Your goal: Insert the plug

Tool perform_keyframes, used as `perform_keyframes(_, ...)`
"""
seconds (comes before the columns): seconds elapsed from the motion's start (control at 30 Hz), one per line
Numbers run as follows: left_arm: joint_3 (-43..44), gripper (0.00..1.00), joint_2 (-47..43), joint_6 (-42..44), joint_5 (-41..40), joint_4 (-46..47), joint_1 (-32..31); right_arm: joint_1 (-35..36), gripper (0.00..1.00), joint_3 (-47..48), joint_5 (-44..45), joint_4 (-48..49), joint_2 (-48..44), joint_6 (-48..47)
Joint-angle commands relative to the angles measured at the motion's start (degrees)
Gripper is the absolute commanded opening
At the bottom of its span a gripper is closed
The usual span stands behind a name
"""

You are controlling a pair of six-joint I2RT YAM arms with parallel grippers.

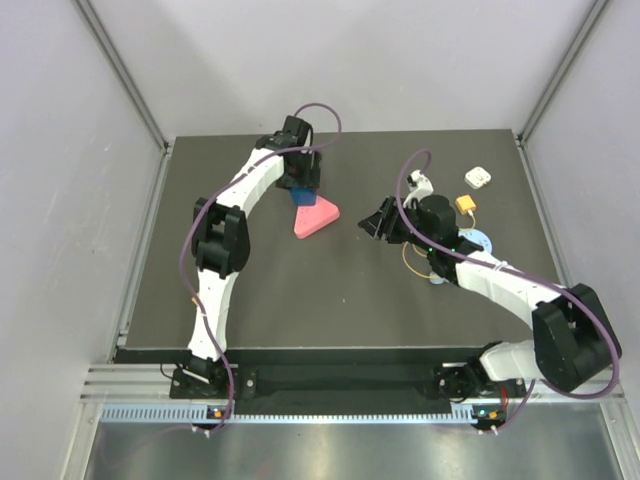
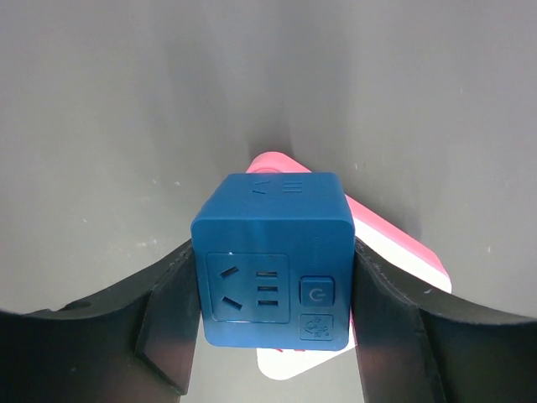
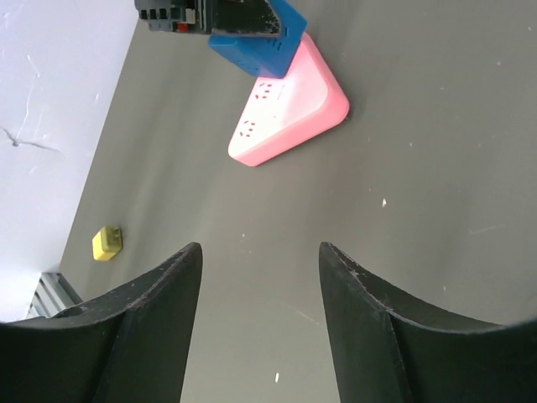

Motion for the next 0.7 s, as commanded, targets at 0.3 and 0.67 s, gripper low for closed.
perform_keyframes(0.3,1.21,0.89,-2.89,2.20,2.40,-12.41,0.34,0.47,0.60,-1.13,2.25,-2.61,-6.20,-0.55)
perform_keyframes(0.67,3.14,0.76,-11.32,1.15,0.02,-13.03,0.78,0.38,0.61,-1.13,2.87,-3.75,-7.25,-1.25)
